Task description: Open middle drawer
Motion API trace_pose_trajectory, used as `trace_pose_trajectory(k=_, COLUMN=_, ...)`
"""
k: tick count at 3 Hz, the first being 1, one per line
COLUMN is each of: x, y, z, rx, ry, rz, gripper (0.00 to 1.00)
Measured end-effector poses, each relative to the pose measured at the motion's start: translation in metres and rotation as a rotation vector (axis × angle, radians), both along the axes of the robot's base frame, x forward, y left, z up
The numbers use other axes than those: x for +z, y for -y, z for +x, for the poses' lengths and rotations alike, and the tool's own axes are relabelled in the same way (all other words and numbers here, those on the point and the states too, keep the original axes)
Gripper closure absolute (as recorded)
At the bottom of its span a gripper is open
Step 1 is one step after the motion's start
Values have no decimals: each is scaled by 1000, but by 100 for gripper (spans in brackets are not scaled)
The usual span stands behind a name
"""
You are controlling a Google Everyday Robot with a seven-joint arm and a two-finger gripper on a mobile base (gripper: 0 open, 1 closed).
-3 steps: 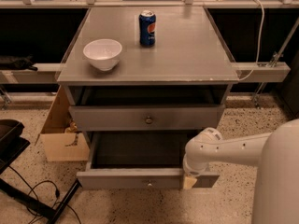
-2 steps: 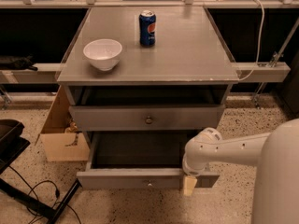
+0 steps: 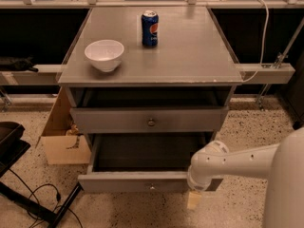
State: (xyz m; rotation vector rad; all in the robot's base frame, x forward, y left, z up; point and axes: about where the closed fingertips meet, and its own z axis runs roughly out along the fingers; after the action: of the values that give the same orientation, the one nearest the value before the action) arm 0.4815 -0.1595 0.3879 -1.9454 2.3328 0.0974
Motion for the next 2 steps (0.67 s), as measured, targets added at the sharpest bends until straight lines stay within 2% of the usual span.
trace_pose_trajectory(k=1, x=-11, y=-12, z=-36, rx=12, ry=-75, rz=34, gripper=39)
trace_pose_trajectory(k=2, x=1, y=-11, z=-36, rx=12, ry=-75, rz=34, gripper=70)
